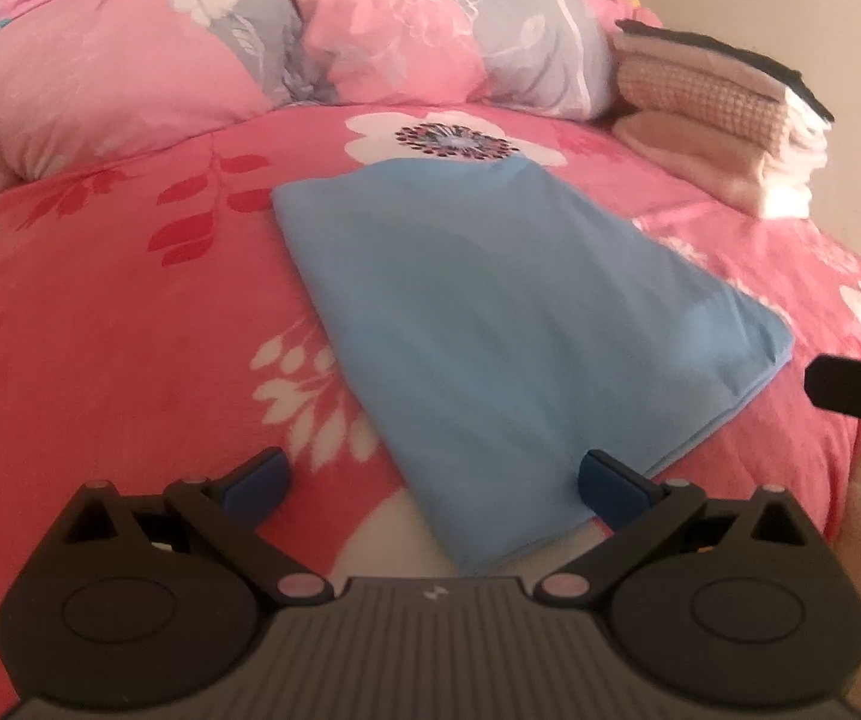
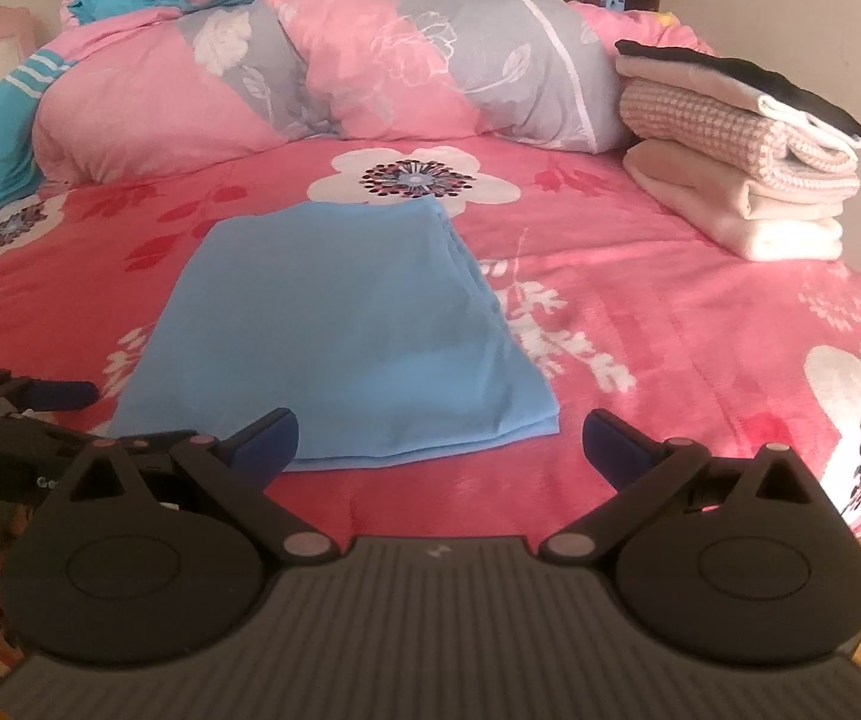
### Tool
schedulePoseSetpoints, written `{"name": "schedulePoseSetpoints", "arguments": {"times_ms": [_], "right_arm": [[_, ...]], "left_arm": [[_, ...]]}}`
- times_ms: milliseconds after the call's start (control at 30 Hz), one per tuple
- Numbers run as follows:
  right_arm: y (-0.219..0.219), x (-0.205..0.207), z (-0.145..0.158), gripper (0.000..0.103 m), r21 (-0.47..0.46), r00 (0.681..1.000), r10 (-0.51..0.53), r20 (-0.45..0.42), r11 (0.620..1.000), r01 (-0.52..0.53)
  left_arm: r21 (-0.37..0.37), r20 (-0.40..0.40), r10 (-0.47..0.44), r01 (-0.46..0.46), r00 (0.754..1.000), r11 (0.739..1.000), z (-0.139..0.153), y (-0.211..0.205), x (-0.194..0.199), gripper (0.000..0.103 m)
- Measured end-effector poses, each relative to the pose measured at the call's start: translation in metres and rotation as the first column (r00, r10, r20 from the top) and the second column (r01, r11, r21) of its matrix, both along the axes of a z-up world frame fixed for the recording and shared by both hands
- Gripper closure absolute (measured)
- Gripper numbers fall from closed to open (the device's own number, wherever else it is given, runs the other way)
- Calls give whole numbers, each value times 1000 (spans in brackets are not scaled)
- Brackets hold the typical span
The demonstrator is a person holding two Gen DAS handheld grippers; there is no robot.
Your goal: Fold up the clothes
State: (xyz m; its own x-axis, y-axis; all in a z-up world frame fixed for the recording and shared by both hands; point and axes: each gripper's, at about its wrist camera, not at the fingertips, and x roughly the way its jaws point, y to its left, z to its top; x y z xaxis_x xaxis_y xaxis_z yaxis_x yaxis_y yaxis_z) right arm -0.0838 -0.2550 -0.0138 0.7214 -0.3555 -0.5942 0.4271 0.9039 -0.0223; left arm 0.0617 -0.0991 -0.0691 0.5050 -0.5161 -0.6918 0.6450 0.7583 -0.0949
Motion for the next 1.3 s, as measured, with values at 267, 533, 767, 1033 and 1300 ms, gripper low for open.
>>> {"name": "schedulePoseSetpoints", "arguments": {"times_ms": [267, 533, 767, 1033, 1300], "right_arm": [[-3, -3, 0, 1, 15, 1000, -13, 23, 1000, 13], [0, -1, -1, 1, -21, 1000, 15, 10, 1000, -15], [1, -2, 0, 1, -16, 997, 61, 37, 998, -60], [-6, -4, -3, 1, 12, 996, 61, 62, 998, -62], [-9, -1, -7, 1, 49, 997, 50, 65, 997, -53]], "left_arm": [[-2, 149, 41, -41, 988, 999, 17, 3, -19, 0], [-15, 258, 42, -40, 965, 999, 31, 1, -32, 0], [19, 193, 65, -70, 979, 997, 15, -4, -20, 0], [42, 168, 84, -92, 982, 995, 4, -4, -12, 0], [46, 155, 82, -90, 984, 995, 2, -5, -9, 0]]}}
